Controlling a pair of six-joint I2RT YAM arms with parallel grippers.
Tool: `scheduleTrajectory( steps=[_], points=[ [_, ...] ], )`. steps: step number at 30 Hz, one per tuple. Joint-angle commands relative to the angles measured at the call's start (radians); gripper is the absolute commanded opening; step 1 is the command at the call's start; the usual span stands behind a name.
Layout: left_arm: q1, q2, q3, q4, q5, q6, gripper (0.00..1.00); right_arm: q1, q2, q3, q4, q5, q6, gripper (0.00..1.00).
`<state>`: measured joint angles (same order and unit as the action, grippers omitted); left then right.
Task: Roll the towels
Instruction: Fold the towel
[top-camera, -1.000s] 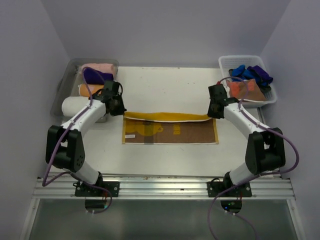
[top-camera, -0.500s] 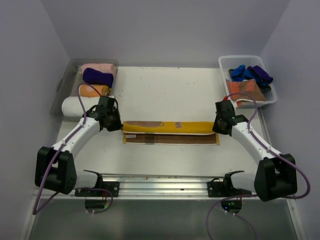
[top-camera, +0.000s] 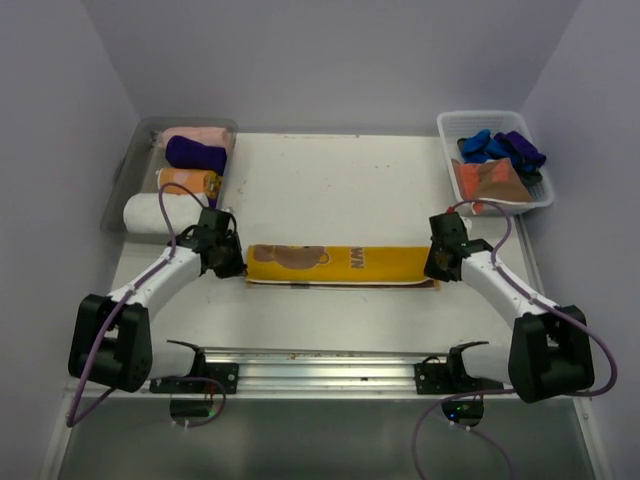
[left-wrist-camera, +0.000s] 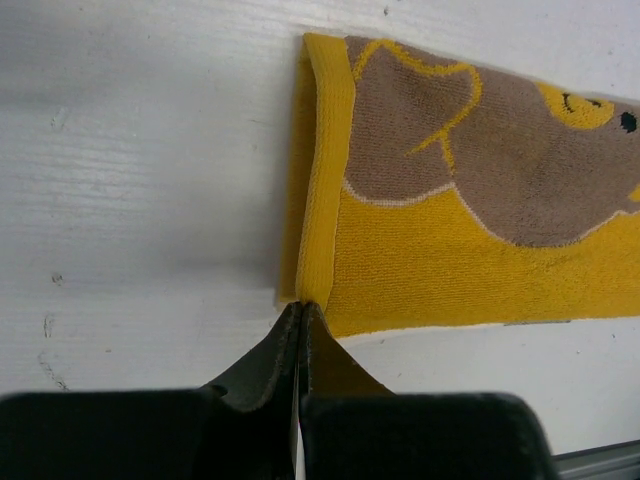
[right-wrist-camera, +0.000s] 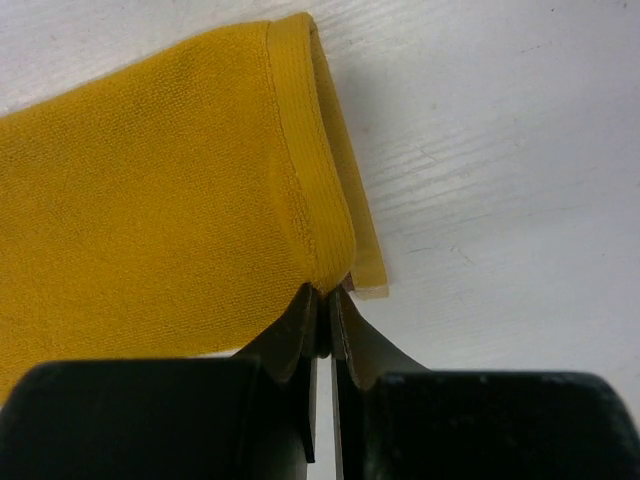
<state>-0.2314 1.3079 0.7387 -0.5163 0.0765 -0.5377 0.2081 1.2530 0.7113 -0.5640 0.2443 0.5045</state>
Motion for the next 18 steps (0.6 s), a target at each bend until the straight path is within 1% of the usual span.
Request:
scheduleTrajectory(
  steps=[1,11,12,13,15,16,17,18],
  points=[
    [0.003,-0.021,-0.024,0.065,0.005,-0.007,0.0,-0.009,0.019,-0.006,0.035,0.027,0.009,0.0],
    [0.003,0.004,-0.038,0.084,0.009,-0.015,0.0,-0.009,0.031,-0.026,0.05,0.041,0.012,0.0],
    [0.003,0.008,-0.038,0.085,0.02,-0.013,0.0,-0.007,0.031,-0.024,0.049,0.041,0.014,0.01],
    [0.003,0.011,-0.032,0.084,0.026,-0.011,0.08,-0.009,0.033,-0.023,0.05,0.041,0.014,0.1],
    [0.003,0.016,-0.027,0.078,0.04,-0.013,0.18,-0.009,0.023,-0.012,0.039,0.041,0.016,0.2],
    [0.003,0.013,-0.015,0.064,0.043,-0.015,0.24,-0.007,0.019,-0.007,0.036,0.043,0.012,0.33],
    [0.003,0.001,-0.006,0.055,0.042,-0.016,0.34,-0.007,0.008,0.005,0.026,0.044,0.009,0.39],
    [0.001,-0.009,0.002,0.045,0.037,-0.016,0.39,-0.007,-0.015,0.011,0.02,0.049,0.009,0.45]
  ],
)
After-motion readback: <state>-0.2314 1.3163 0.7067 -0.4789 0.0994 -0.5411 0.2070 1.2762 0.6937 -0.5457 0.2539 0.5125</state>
